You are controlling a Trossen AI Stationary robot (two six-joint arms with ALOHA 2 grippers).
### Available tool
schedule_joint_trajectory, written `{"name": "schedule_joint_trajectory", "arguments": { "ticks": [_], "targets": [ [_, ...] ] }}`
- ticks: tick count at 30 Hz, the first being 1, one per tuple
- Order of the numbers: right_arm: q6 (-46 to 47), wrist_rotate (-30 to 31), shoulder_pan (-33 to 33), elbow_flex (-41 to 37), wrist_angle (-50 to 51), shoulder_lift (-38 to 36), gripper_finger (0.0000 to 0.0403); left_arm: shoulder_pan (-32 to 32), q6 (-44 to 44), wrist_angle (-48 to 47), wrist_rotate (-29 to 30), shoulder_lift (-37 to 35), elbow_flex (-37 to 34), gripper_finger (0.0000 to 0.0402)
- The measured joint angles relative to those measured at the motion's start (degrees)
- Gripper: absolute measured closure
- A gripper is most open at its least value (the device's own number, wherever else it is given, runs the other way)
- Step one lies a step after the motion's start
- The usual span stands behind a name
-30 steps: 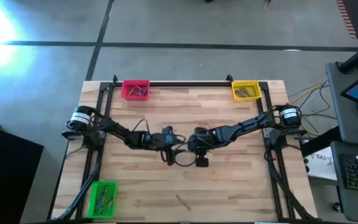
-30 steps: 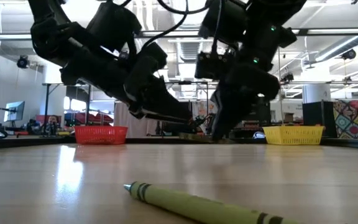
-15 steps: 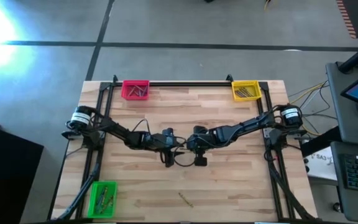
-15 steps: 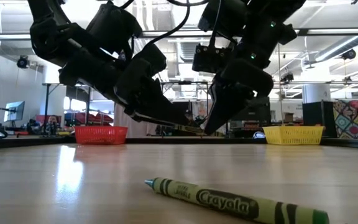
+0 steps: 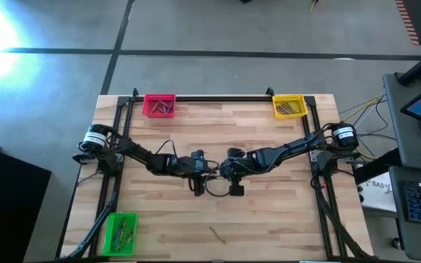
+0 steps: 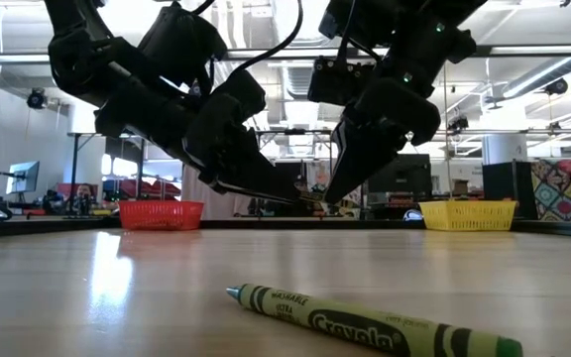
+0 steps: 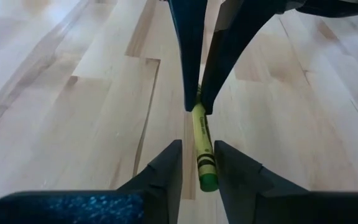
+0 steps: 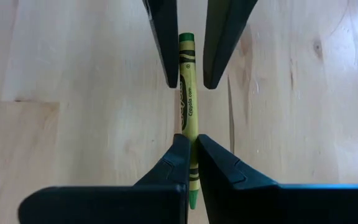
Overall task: Sort crayons
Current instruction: Put the green crayon into the red bin
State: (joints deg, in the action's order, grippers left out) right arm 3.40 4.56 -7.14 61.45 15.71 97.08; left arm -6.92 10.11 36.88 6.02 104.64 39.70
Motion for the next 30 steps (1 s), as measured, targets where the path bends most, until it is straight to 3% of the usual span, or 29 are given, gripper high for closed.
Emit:
{"name": "schedule_joint_trajectory", "arguments": {
  "ticks": [10, 15, 17, 23, 30],
  "targets": [
    [1.1, -0.1, -0.1, 0.0, 0.1, 0.0, 0.0389, 0.0, 0.0, -0.1, -0.1, 0.0, 0.0, 0.0389],
    [3.2, -0.3, -0.1, 0.0, 0.1, 0.0, 0.0357, 0.2, 0.0, -0.8, 0.0, -0.2, 0.0, 0.0394],
    [5.1, 2.3, -0.1, -0.1, 0.5, 0.0, 0.0335, 0.4, 0.0, -2.5, 1.0, -0.6, 0.0, 0.0396],
    [15.0, 19.5, -1.2, -0.7, 5.9, -5.3, 0.0286, 2.3, 1.2, -4.7, 4.0, -1.8, -1.2, 0.0400],
    [19.4, 21.0, -4.1, -8.3, 5.7, -14.1, 0.0280, 9.8, 3.1, -5.2, 7.0, -12.8, -10.6, 0.0401]
  ]
}}
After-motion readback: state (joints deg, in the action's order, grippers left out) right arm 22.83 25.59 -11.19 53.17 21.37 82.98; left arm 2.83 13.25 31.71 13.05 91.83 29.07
